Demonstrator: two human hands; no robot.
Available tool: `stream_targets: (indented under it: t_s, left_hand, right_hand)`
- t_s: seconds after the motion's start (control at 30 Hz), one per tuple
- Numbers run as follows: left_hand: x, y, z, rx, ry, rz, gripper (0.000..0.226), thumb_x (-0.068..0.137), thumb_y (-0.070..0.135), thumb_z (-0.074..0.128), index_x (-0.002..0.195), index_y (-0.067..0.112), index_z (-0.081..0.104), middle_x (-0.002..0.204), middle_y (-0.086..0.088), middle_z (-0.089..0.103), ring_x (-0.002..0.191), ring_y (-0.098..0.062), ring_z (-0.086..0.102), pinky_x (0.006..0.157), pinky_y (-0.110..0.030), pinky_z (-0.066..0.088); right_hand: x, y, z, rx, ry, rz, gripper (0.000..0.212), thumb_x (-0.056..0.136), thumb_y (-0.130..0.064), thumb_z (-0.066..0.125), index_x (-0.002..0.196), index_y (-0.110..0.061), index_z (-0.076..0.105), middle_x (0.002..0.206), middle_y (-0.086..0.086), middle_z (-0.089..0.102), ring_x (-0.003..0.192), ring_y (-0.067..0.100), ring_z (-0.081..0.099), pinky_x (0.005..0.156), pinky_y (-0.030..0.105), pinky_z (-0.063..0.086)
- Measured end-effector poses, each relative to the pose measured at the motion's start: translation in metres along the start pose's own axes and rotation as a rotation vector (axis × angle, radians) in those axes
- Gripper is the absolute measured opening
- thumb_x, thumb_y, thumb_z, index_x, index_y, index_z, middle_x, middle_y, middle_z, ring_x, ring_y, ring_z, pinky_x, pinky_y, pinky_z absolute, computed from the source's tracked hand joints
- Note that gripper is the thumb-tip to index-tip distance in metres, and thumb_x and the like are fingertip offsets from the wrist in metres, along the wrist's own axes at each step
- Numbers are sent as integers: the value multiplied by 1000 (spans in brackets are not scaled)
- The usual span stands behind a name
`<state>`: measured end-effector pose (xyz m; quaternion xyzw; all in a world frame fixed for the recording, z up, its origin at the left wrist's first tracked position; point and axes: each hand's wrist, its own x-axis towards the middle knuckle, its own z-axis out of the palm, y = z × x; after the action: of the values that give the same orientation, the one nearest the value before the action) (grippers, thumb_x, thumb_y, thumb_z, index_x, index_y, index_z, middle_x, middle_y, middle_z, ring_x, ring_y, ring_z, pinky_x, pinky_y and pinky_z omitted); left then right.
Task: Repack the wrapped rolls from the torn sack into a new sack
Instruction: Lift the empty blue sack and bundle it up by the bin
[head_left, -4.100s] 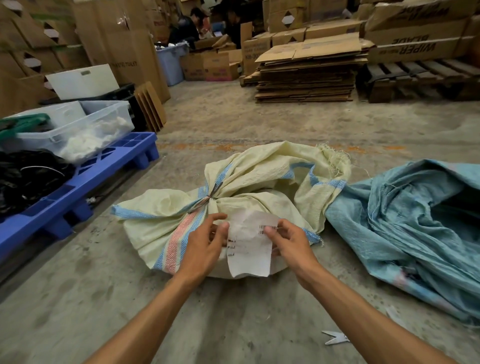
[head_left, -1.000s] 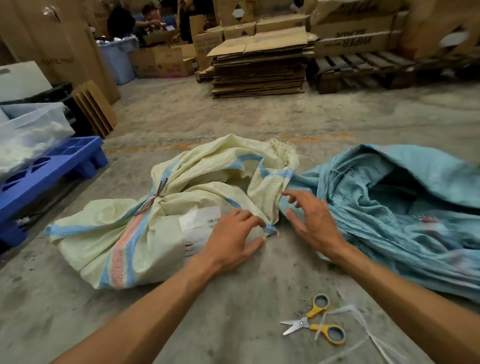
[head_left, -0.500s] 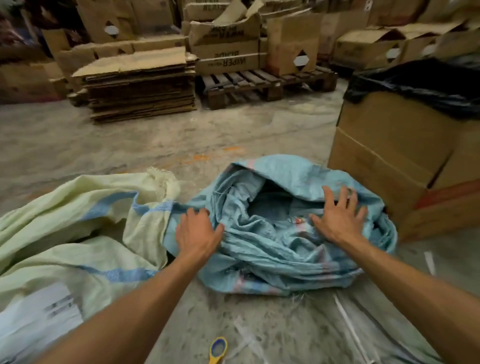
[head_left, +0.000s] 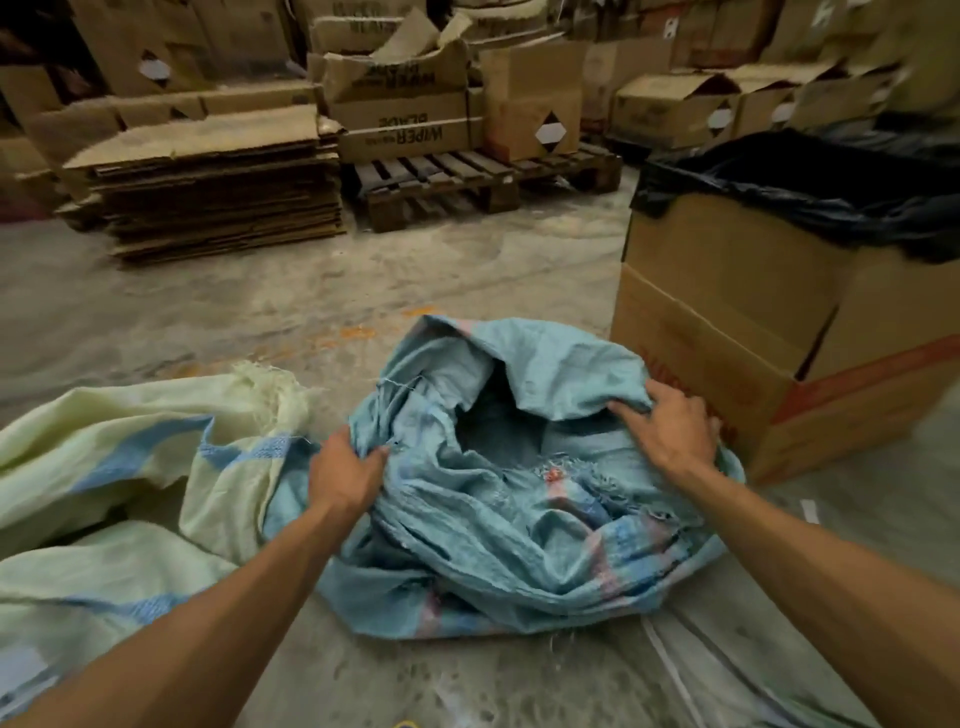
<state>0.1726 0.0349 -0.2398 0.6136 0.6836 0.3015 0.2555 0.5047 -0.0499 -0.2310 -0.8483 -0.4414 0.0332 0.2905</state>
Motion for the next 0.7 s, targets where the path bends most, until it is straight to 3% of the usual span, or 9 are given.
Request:
stream_targets:
  t_s: [0.07,0.13,0.27,0.4,0.47,0.53,0.63,0.7]
  left_hand:
    - [-1,22,-27,74,143,56,26,88,19,65,111,8,63,104,-16,67,93,-34,61,77,-38,46]
    - [0,46,-59,175,263,117,21,84,19,64,104,12,64,99,-15,65,91,-36,61,72,-38,45]
    - [10,95,-127,218,276,146,17,81,31,68,94,22,62,91,-9,65,91,-35,64,72,-36,48]
    - [27,142,-194,-298,255,-11,26,86,18,65,110,7,63,104,-15,64,95,-31,61,82,-38,51]
    - [35,162,-234,-532,263,-67,36,91,11,62,126,4,55,110,-15,60,100,-31,61,83,-39,52]
    - [43,179,-274,-700,282,-68,40,94,9,57,133,7,49,119,-14,60,104,-32,62,86,-41,54]
    - [46,198,-324,-925,338,-46,36,94,2,47,129,11,48,117,-12,59,97,-27,61,83,-41,54]
    - [43,212,-359,-1042,354,28,32,93,-1,46,118,19,43,116,-15,57,91,-25,60,83,-43,54]
  right_hand:
    - [5,-21,-19,277,37,14,40,92,-58,52,105,-23,66,105,8,71,100,34,62,82,41,49]
    - [15,-40,-42,470,78,40,41,96,-55,48,111,-20,64,109,7,69,103,32,62,82,39,48]
    - [28,-72,-99,411,-72,-188,13,92,-31,65,103,-24,61,99,-3,64,101,25,61,76,32,42]
    - [32,-94,-153,498,237,-77,10,96,-28,58,99,-19,57,93,4,63,94,32,61,71,35,42]
    - [34,-109,-179,449,195,-37,14,96,-29,60,96,-15,59,94,9,64,97,35,61,72,35,41]
    - [34,-125,-205,476,279,21,19,95,-35,61,93,-15,61,93,10,65,98,36,62,72,35,42]
    - [30,-150,-247,590,518,156,34,99,-42,52,102,-9,61,106,18,66,102,39,61,80,42,46]
    - [32,-166,-268,670,437,145,38,98,-40,52,109,-4,62,114,22,66,106,40,61,87,43,46]
